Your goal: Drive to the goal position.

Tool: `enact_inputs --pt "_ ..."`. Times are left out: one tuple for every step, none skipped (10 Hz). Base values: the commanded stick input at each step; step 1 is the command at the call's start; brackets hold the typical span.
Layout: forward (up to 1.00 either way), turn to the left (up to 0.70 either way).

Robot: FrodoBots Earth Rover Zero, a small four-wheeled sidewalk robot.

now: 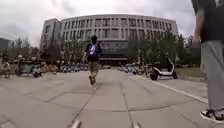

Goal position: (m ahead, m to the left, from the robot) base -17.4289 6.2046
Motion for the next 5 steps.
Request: enact_inputs --pt "0.85 0.0" --pt "0.85 0.0" --pt "0.85 0.0" --pt "0.85 0.0" --pt "0.85 0.0"
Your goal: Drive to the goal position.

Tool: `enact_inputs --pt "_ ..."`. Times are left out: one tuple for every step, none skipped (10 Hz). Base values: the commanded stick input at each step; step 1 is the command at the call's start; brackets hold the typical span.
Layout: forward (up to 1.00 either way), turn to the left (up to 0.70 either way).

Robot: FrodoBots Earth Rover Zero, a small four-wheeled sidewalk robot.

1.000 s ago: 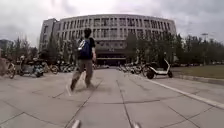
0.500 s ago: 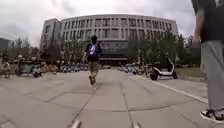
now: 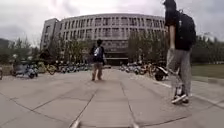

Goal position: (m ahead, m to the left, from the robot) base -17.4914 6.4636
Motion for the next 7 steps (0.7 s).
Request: enact_inputs --pt "0.85 0.0" --pt "0.85 0.0" --pt "0.85 0.0" --pt "0.85 0.0" --pt "0.85 0.0" --pt "0.85 0.0" --pt "0.85 0.0"
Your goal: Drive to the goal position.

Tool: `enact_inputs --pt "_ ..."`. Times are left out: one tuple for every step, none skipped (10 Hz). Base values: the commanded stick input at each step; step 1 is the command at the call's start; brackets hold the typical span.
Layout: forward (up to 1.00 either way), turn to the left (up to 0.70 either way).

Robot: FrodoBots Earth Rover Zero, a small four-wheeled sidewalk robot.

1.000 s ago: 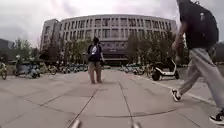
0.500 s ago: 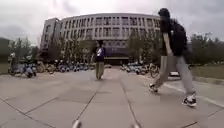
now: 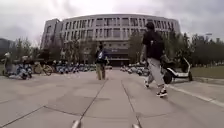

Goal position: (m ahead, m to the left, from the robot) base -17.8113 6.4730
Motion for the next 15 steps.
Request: enact_inputs --pt "0.85 0.0" --pt "0.85 0.0" --pt "0.85 0.0" --pt "0.85 0.0" --pt "0.85 0.0" --pt "0.85 0.0" --pt "0.85 0.0" --pt "0.85 0.0" --pt "0.85 0.0" --pt "0.85 0.0" --pt "0.85 0.0" --pt "0.85 0.0" --pt "0.85 0.0" --pt "0.85 0.0" --pt "0.85 0.0"
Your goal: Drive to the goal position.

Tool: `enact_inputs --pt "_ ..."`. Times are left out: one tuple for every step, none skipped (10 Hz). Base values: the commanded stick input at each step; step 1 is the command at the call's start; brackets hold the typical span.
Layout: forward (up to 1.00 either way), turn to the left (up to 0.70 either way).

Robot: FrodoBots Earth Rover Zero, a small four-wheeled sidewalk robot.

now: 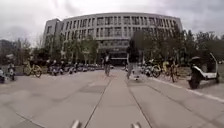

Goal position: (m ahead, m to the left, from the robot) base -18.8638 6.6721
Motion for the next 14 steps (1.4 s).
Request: enact_inputs --pt "0.85 0.0" --pt "0.85 -0.04" --pt "0.85 -0.2" --pt "0.85 -0.33" --pt "0.85 -0.18" --pt "0.85 -0.07" --pt "0.85 0.0" --pt "0.85 0.0" --pt "0.85 0.0" --pt "0.85 0.0" --pt "0.85 0.0" --pt "0.85 0.0" --pt "0.85 0.0" --pt "0.85 0.0"
